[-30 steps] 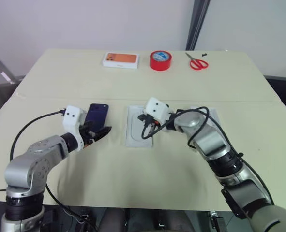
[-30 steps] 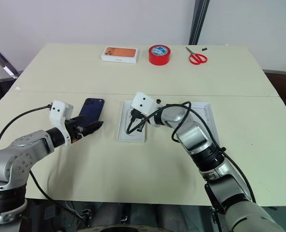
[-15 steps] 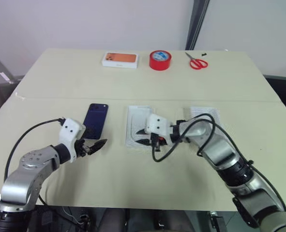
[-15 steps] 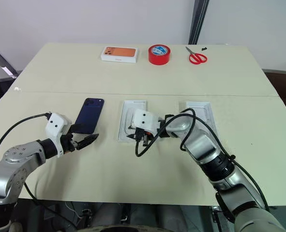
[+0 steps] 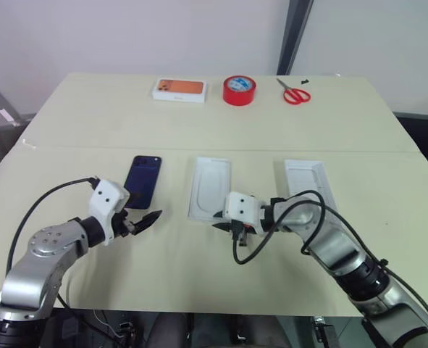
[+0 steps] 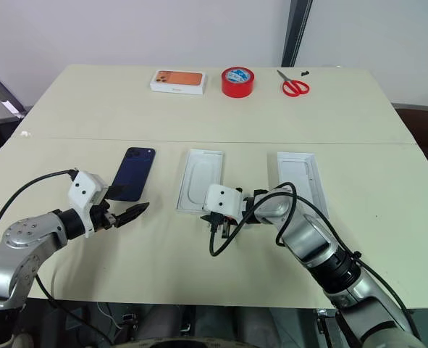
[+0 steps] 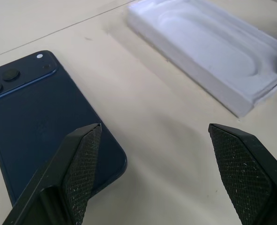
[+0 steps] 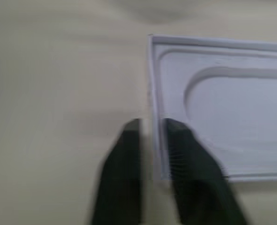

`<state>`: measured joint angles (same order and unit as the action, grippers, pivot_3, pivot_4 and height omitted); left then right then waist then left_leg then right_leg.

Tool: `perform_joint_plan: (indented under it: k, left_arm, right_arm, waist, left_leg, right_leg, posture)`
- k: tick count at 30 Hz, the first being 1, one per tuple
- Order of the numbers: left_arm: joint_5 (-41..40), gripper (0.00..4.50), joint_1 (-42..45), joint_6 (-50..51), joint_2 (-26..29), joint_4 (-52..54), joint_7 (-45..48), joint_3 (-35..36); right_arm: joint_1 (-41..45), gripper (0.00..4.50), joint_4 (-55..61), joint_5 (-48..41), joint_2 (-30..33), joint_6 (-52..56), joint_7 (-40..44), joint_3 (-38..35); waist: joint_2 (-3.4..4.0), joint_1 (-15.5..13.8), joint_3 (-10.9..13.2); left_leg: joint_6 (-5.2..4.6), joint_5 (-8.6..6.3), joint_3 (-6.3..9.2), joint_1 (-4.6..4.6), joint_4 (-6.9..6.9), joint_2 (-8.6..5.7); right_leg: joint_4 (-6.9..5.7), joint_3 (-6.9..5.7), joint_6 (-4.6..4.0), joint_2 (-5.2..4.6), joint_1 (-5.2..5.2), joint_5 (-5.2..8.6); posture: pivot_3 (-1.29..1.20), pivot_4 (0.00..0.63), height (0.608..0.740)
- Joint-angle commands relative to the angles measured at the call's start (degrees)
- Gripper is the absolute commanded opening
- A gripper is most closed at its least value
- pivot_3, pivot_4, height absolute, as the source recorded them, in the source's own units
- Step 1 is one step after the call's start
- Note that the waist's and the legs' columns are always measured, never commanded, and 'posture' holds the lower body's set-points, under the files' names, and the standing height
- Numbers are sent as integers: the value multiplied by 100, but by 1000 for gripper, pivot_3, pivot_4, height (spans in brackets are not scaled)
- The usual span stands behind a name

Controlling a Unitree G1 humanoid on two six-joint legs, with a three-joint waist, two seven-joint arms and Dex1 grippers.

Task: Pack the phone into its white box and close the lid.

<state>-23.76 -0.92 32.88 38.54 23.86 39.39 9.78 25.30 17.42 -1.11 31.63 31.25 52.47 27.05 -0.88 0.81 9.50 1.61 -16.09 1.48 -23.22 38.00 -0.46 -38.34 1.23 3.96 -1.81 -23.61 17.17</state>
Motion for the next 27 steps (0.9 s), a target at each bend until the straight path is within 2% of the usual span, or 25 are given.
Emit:
perform_joint_plan:
  k: [1,8,14,17,20,25,26,27]
  left_arm:
    - [-1,3855,3,-58,65,181,-6,77]
    - [-28,3855,-64,-22,80,235,-13,124]
    - [-59,3855,-46,56,75,238,-35,139]
    - [-72,3855,-44,114,69,259,-80,136]
    - [-201,3855,-31,226,17,286,-181,294]
    - [-885,3855,363,1016,-203,70,-662,986]
    - [-1036,3855,501,1240,-265,-43,-808,1142]
    - [-1098,4108,683,1429,-320,-213,-1015,1295]
  right_arm:
    - [-160,47,409,-50,88,26,57,-11]
    - [-564,47,1176,-139,458,90,203,-95]
    - [-565,47,1264,-264,312,273,111,-178]
    - [-441,1054,1275,-550,77,246,95,-353]
    - [-231,2496,1203,-889,-225,372,-20,-656]
    - [510,2496,647,-1251,-794,725,-246,-913]
    - [668,2219,455,-1183,-891,728,-336,-864]
    - [856,1929,202,-1060,-987,698,-422,-769]
  waist:
    - [0,-1,0]
    - [0,1,0]
    - [0,1,0]
    - [0,10,0]
    - [0,9,0]
    - [-1,8,0]
    - [-1,6,0]
    - [-1,7,0]
  left_leg:
    - [0,0,0,1,0,0]
    - [0,0,1,1,0,0]
    - [0,0,2,4,1,0]
    - [0,0,2,4,1,0]
    - [0,0,2,6,1,0]
    - [0,0,3,6,1,1]
    - [0,0,4,7,4,1]
    - [0,0,5,8,6,0]
  right_leg:
    - [0,0,0,0,1,0]
    - [0,-1,0,0,2,0]
    - [-1,-1,0,2,5,0]
    - [-1,-1,0,2,5,0]
    - [-1,-1,0,3,6,0]
    - [-5,-3,1,4,6,0]
    - [-7,-5,1,5,7,0]
    - [-7,-6,1,5,7,0]
  posture:
    - [0,150,740]
    - [0,150,740]
    - [0,150,740]
    - [0,150,740]
    - [0,150,740]
    - [0,150,740]
    - [0,150,740]
    - [0,150,740]
